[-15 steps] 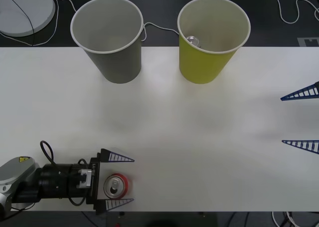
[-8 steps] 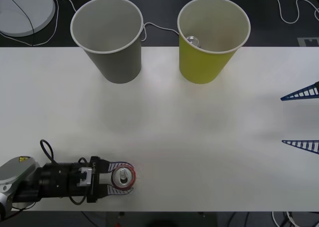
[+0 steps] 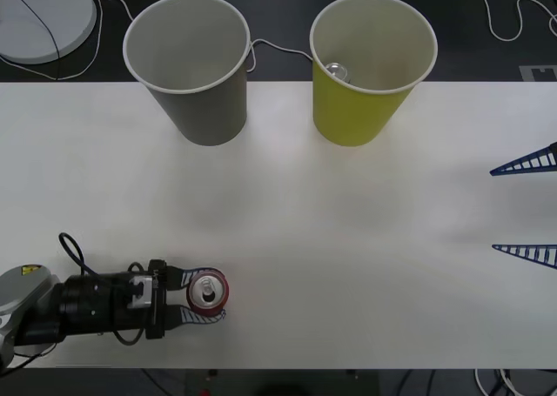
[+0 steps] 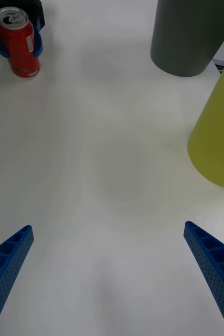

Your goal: Put the can into the green bin and the plastic bottle into the gray bin

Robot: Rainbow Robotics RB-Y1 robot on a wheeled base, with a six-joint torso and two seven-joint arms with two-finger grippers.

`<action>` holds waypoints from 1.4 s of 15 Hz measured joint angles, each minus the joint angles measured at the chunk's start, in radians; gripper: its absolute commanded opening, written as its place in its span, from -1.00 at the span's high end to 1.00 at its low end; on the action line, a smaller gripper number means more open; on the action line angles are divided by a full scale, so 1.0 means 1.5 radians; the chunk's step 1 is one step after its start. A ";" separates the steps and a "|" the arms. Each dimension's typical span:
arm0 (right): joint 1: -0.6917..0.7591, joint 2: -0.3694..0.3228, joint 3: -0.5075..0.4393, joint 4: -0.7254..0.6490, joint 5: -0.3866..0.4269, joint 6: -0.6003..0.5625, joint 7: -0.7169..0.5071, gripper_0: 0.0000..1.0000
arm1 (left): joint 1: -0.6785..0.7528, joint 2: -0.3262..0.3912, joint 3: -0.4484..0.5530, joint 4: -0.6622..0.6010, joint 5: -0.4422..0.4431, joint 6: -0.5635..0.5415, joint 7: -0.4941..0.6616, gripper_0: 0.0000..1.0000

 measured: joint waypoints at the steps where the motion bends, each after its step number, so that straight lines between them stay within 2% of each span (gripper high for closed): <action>1: 0.000 0.000 0.000 0.000 0.000 0.000 0.000 -1.00 | 0.000 0.002 0.020 -0.013 -0.018 0.000 0.033 1.00; 10: 0.000 0.000 0.000 0.000 0.000 0.000 0.000 -1.00 | 0.000 0.080 0.140 -0.184 -0.153 0.005 0.348 1.00; 14: 0.000 0.000 0.000 0.000 0.000 0.000 0.000 -1.00 | 0.001 0.135 0.160 -0.283 -0.211 0.014 0.498 1.00; 21: 0.000 0.000 0.000 0.000 0.000 0.000 0.000 -1.00 | 0.003 0.241 0.161 -0.486 -0.316 0.078 0.772 1.00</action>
